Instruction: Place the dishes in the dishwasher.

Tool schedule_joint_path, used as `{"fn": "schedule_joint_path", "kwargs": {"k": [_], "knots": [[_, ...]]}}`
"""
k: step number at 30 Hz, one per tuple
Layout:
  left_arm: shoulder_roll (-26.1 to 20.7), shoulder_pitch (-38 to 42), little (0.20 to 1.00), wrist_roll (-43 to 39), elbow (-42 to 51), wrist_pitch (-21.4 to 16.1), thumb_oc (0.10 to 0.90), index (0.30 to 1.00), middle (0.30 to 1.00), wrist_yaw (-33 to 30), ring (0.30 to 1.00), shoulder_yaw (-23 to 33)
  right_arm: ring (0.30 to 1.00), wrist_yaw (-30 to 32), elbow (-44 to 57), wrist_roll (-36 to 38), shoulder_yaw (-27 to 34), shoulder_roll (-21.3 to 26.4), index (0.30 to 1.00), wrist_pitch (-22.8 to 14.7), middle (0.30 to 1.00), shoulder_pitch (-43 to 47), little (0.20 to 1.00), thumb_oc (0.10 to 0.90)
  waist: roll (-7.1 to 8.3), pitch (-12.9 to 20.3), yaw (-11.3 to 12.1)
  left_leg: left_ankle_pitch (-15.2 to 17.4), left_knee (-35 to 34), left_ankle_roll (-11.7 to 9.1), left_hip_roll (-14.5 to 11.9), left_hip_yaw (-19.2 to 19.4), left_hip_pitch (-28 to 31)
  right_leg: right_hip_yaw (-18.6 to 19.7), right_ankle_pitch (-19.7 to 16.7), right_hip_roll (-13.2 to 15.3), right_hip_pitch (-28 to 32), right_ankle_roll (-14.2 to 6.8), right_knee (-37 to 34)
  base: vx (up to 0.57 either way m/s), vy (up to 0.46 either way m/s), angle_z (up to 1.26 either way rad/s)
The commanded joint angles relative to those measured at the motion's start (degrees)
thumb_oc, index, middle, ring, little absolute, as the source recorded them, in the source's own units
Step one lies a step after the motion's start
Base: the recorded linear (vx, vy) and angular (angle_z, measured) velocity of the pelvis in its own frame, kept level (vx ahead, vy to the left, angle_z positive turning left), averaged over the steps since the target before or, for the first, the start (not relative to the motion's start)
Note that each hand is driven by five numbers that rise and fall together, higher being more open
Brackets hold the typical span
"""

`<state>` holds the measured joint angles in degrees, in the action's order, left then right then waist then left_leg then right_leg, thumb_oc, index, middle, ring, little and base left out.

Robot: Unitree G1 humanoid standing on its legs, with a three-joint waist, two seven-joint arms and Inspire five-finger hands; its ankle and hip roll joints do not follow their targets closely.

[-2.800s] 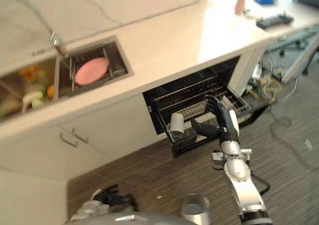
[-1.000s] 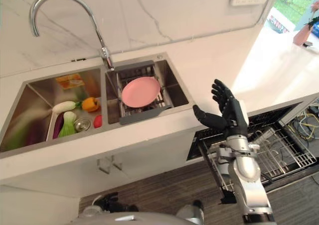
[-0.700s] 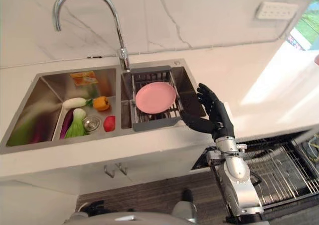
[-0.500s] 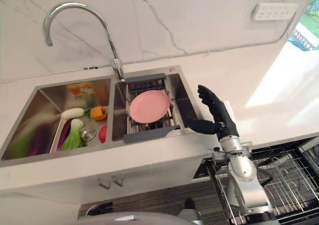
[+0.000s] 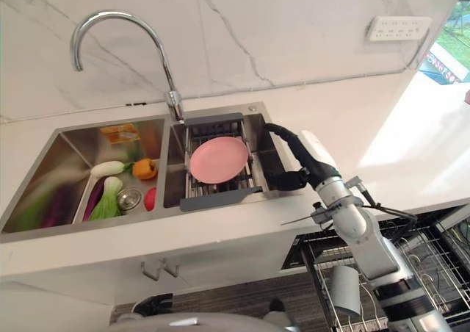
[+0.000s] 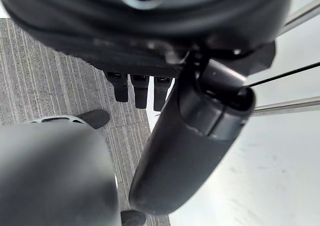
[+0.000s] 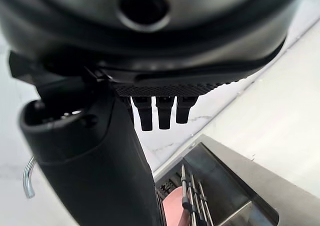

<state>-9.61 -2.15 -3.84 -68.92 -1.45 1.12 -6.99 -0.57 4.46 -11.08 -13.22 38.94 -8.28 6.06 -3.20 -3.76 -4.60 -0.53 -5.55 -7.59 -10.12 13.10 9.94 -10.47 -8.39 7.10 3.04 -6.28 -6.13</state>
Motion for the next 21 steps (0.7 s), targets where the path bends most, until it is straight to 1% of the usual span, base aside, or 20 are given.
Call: {"fn": "schedule_joint_path", "kwargs": {"k": [1, 5, 10, 11, 15, 18, 21], "knots": [[-0.1, 3.5, 0.900, 2.7, -3.3, -0.6, 0.800, 0.900, 0.900, -0.1, 0.900, -4.7, 0.900, 2.7, -0.2, -3.7, -0.3, 2.2, 0.900, -4.5, 0.900, 10.9, 0.900, 0.800, 2.03, -0.3, 1.6, 1.0, 1.6, 1.2, 1.5, 0.7, 0.5, -3.1, 9.4, 4.4, 5.2, -1.9, 1.1, 0.00, -0.007, 0.07], [-0.3, 3.3, 0.900, 3.9, -4.3, -0.5, 0.800, 0.900, 0.900, -0.3, 0.900, -5.3, 0.900, 2.7, -3.4, -5.2, -3.2, 2.6, 0.900, -4.0, 0.900, 13.6, 0.900, 0.800, 2.12, 0.0, 2.0, 1.1, 1.3, 1.3, 1.7, 0.5, 0.7, -3.4, 9.3, 4.6, 5.4, -1.9, 1.1, 0.00, -0.001, 0.08], [-0.3, 3.0, 0.900, 4.2, -4.2, -0.5, 0.800, 0.900, 0.900, -0.2, 0.900, -5.8, 0.900, 2.7, -5.3, -5.9, -4.8, 2.8, 0.900, -3.8, 0.900, 14.8, 0.900, 0.800, 2.14, 0.1, 2.3, 1.2, 1.2, 1.4, 1.8, 0.3, 0.8, -3.6, 9.2, 4.8, 5.6, -2.0, 1.1, 0.00, 0.002, 0.07], [-0.3, 2.9, 0.900, 4.2, -3.8, -0.6, 0.800, 0.900, 0.900, -0.2, 0.900, -6.4, 0.900, 3.2, -7.2, -6.8, -5.6, 2.7, 0.900, -3.4, 0.900, 16.0, 0.900, 0.800, 2.23, 0.1, 2.6, 1.3, 1.1, 1.6, 2.0, 0.2, 0.8, -3.6, 9.0, 5.0, 5.5, -2.1, 1.1, 0.00, 0.000, 0.00], [-0.5, 3.0, 0.900, 4.4, -3.8, -0.6, 0.800, 0.900, 0.900, -0.3, 0.900, -6.6, 0.900, 4.0, -8.6, -8.5, -6.8, 2.5, 0.900, -3.1, 0.900, 17.6, 0.900, 0.800, 2.37, 0.1, 2.8, 1.4, 1.0, 1.6, 2.2, 0.1, 0.7, -3.7, 8.8, 5.2, 5.4, -2.2, 1.1, 0.00, 0.000, 0.00], [-0.6, 3.2, 0.900, 4.6, -3.6, -0.7, 0.800, 0.900, 0.900, -0.4, 0.900, -6.8, 0.900, 4.2, -10.2, -11.6, -8.9, 3.4, 0.900, -2.8, 0.900, 19.7, 0.900, 0.800, 2.59, 0.2, 3.3, 1.5, 0.9, 1.7, 2.3, 0.1, 0.7, -3.8, 8.7, 5.3, 5.4, -2.4, 1.1, 0.00, 0.000, 0.00], [-0.8, 3.3, 0.900, 4.7, -3.5, -0.8, 0.800, 0.900, 0.900, -0.3, 0.900, -7.4, 0.900, 4.0, -12.8, -11.8, -10.9, 3.4, 0.900, -2.7, 0.900, 22.0, 0.900, 0.800, 2.74, 0.2, 3.6, 1.5, 0.9, 1.7, 2.3, -0.2, 0.5, -4.0, 8.6, 5.4, 5.3, -2.5, 1.1, 0.00, 0.000, 0.00]]}}
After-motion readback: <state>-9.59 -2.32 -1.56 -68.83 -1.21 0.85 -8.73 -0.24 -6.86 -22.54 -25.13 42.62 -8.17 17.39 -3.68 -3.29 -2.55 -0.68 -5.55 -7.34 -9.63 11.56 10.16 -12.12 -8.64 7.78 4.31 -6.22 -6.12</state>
